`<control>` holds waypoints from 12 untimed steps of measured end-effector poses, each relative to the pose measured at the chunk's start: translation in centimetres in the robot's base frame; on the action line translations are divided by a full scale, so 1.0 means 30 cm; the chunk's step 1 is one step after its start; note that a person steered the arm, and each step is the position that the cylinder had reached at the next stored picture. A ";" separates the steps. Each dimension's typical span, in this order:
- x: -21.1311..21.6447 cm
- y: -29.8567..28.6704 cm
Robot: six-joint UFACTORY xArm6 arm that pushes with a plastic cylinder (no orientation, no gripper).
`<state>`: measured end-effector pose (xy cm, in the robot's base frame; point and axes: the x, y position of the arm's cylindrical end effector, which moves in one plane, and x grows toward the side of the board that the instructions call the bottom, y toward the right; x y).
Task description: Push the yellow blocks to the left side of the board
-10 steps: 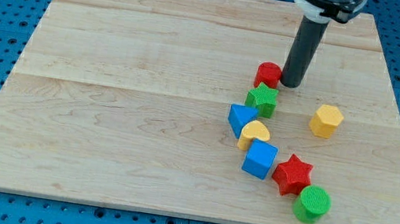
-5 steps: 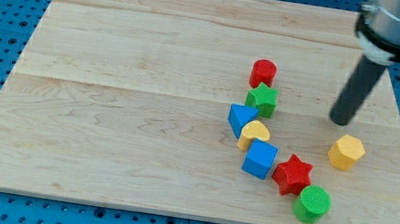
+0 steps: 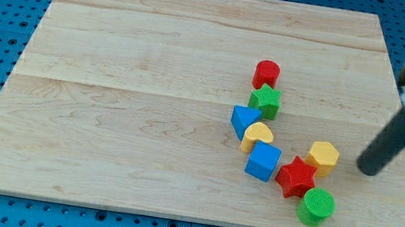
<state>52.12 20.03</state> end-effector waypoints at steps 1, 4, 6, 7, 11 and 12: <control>-0.049 -0.249; -0.123 -0.787; -0.043 -0.633; -0.001 -0.824; -0.102 -1.041; -0.140 -1.105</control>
<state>47.91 -13.11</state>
